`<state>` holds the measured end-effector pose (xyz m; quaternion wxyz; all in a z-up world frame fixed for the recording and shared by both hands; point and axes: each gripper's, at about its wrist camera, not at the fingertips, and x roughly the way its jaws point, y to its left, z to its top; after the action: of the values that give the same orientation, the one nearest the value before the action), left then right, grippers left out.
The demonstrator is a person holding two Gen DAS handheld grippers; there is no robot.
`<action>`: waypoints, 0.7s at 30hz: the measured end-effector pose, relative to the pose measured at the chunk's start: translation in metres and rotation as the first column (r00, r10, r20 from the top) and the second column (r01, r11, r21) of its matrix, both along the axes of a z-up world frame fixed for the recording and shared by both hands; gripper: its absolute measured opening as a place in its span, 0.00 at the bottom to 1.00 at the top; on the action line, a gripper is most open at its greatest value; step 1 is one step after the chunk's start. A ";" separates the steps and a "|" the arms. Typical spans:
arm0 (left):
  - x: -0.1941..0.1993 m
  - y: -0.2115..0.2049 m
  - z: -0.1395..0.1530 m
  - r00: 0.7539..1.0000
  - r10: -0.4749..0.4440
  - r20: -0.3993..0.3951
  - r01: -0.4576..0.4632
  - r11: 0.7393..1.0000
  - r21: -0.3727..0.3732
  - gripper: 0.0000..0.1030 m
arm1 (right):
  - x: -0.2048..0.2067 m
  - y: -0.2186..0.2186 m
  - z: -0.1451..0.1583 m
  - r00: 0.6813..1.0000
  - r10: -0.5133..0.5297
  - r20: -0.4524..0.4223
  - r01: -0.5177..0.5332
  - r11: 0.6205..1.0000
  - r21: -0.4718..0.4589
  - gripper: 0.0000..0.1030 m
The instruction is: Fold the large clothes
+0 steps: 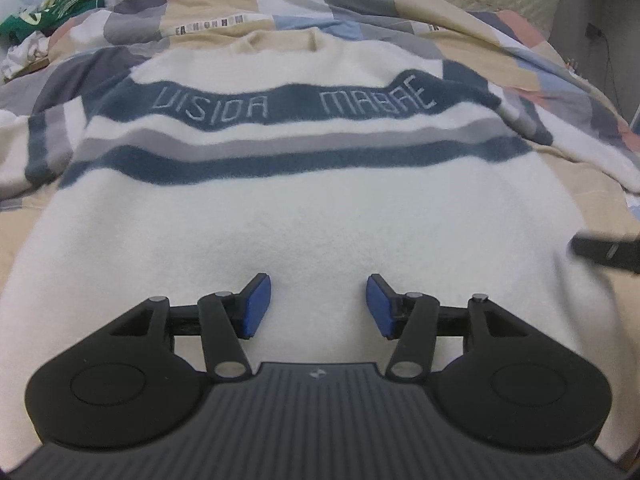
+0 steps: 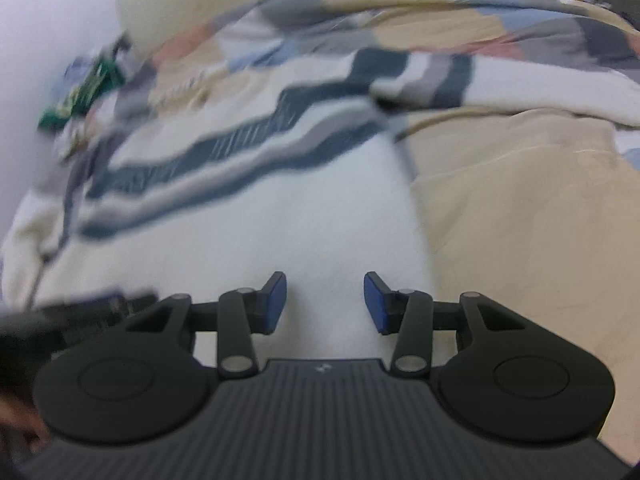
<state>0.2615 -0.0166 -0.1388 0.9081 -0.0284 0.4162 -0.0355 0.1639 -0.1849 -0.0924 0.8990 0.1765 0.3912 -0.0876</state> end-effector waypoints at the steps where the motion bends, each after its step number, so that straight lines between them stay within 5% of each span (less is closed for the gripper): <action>1: 0.000 0.001 0.000 1.000 0.005 -0.001 -0.005 1.000 -0.009 0.58 | -0.002 -0.008 0.005 0.999 -0.031 0.026 0.031 0.999 0.010 0.45; 9: -0.003 0.003 0.001 1.000 0.012 -0.007 -0.013 1.000 -0.020 0.58 | 0.008 -0.087 0.027 0.959 -0.266 0.095 0.259 0.963 0.079 0.45; 13: -0.002 0.004 0.002 1.000 0.013 -0.014 -0.013 1.000 -0.023 0.59 | 0.016 -0.143 0.028 0.922 -0.373 0.103 0.365 0.927 0.091 0.55; 17: -0.002 0.002 0.002 1.000 0.015 -0.018 -0.015 1.000 -0.012 0.60 | 0.009 -0.207 0.009 0.855 -0.512 0.085 0.486 0.847 0.215 0.70; 21: -0.002 0.000 0.001 1.000 0.016 -0.016 -0.016 1.000 0.001 0.61 | 0.002 -0.259 -0.020 0.798 -0.599 0.062 0.571 0.785 0.240 0.70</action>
<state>0.2591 -0.0169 -0.1381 0.9049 -0.0317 0.4234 -0.0279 0.1658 -0.4441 -0.1120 0.8280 0.3881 0.2622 -0.3084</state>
